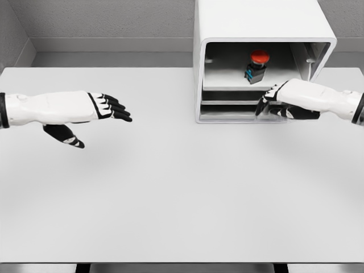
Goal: Slide open multi-storey tabletop storage cabinets and put open load switch and slide close multi-storey tabletop storage cabinets
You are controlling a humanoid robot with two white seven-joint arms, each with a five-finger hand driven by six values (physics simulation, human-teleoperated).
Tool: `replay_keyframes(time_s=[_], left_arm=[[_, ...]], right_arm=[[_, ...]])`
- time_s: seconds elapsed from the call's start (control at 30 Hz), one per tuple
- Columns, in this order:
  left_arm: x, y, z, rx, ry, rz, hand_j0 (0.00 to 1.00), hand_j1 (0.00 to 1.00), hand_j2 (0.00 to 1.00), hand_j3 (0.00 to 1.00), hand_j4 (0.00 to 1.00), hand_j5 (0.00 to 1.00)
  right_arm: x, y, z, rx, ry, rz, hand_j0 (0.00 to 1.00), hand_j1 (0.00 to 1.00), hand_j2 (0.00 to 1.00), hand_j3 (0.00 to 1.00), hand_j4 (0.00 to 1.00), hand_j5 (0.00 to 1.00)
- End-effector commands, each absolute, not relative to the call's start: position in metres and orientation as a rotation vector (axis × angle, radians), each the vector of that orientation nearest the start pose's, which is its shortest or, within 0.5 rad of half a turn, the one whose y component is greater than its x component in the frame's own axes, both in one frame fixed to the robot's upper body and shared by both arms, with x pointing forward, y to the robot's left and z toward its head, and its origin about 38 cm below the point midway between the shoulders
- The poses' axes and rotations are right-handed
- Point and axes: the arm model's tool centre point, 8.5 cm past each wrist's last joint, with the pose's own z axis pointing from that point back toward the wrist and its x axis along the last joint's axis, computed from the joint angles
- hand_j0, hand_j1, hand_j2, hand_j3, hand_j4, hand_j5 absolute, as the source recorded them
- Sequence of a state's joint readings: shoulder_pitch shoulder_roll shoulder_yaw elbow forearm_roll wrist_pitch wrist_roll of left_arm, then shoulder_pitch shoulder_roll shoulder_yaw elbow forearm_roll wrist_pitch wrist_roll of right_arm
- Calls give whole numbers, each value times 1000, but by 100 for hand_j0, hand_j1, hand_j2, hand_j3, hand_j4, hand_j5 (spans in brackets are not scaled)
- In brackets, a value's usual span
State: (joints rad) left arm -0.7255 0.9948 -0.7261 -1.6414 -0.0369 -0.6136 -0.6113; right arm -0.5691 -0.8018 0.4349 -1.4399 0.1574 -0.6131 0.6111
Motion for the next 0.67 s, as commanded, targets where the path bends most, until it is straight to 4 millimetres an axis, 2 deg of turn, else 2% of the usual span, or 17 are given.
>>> replay_keyframes(time_s=[0.0, 0.27, 0.33, 0.37, 0.4, 0.47, 0.5, 0.63], left_arm=[[396, 290, 270, 136, -1534, -2135, 100, 100, 100, 100, 100, 100], [397, 293, 267, 136, -1524, -2125, 100, 100, 100, 100, 100, 100], [397, 292, 265, 131, -1520, -2128, 100, 100, 100, 100, 100, 100], [397, 292, 266, 132, -1521, -2128, 100, 100, 100, 100, 100, 100], [397, 292, 265, 131, -1520, -2128, 100, 100, 100, 100, 100, 100], [397, 292, 265, 131, -1520, -2128, 100, 100, 100, 100, 100, 100], [397, 292, 265, 131, -1520, -2128, 100, 100, 100, 100, 100, 100], [397, 292, 265, 131, -1520, -2128, 100, 100, 100, 100, 100, 100]], right_arm=[[434, -321, 228, -242, -1570, 1846, 53, 53, 53, 53, 53, 53], [437, -319, 231, -252, -1574, 1850, 55, 55, 55, 55, 55, 55], [426, -307, 234, -231, -1601, 1889, 58, 58, 58, 58, 58, 58], [415, -306, 231, -221, -1591, 1918, 69, 69, 69, 69, 69, 69], [405, -302, 227, -200, -1586, 1945, 98, 98, 98, 98, 98, 98], [378, -299, 213, -142, -1547, 2001, 100, 100, 100, 100, 100, 100], [372, -297, 207, -119, -1541, 2003, 100, 100, 100, 100, 100, 100], [371, -302, 209, -133, -1525, 2011, 100, 100, 100, 100, 100, 100]])
